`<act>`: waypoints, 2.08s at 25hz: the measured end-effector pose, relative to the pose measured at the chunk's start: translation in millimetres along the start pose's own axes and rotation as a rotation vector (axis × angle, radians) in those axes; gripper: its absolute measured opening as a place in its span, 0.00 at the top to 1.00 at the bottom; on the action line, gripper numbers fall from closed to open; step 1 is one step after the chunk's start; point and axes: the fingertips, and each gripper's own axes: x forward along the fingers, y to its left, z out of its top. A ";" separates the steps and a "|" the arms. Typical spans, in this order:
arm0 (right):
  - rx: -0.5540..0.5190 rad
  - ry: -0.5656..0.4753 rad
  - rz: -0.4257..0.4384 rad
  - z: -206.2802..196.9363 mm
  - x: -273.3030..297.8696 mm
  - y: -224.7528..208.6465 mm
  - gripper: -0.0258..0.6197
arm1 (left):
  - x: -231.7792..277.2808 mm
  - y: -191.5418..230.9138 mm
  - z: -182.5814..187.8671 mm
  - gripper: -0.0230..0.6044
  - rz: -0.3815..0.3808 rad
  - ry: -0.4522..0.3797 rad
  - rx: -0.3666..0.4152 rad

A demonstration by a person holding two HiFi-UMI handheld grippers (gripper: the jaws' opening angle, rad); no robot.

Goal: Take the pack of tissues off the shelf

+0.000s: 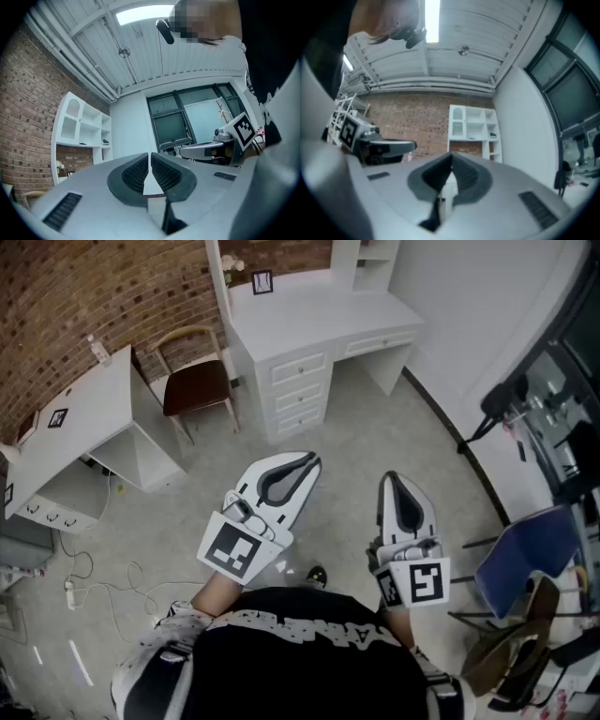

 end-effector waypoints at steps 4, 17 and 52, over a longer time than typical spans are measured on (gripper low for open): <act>0.011 -0.009 0.002 -0.5 -0.6 -10.4 0.91 | 8.7 -3.6 -2.4 0.88 0.004 0.003 -0.005; 0.008 -0.059 0.016 3.8 -12.2 -54.0 0.91 | 52.7 -26.0 -8.6 0.88 -0.009 0.012 -0.014; 0.002 0.010 -0.182 -14.1 -25.6 -170.2 0.91 | 195.2 -70.3 -36.1 0.88 -0.283 -0.014 -0.067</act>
